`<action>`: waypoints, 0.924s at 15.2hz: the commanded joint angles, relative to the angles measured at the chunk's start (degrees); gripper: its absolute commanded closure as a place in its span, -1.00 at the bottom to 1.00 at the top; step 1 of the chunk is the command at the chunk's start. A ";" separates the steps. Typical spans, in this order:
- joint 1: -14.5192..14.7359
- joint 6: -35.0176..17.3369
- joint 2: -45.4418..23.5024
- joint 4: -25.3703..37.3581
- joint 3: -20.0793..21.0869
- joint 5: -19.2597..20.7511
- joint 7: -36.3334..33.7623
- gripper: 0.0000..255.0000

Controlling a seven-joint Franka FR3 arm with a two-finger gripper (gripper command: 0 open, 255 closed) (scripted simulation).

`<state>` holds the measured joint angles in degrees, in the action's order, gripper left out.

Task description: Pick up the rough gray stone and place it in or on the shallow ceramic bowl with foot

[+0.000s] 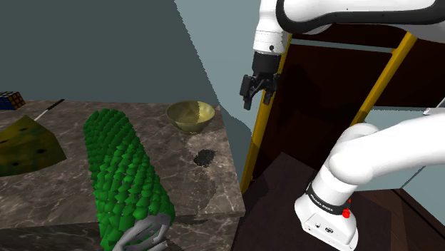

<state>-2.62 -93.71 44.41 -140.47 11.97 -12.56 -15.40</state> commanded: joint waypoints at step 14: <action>-5.70 -27.07 -19.87 -1.69 21.61 -15.06 -39.64 -1.00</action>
<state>-7.37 -118.23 27.51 -143.26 31.81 -27.41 -51.98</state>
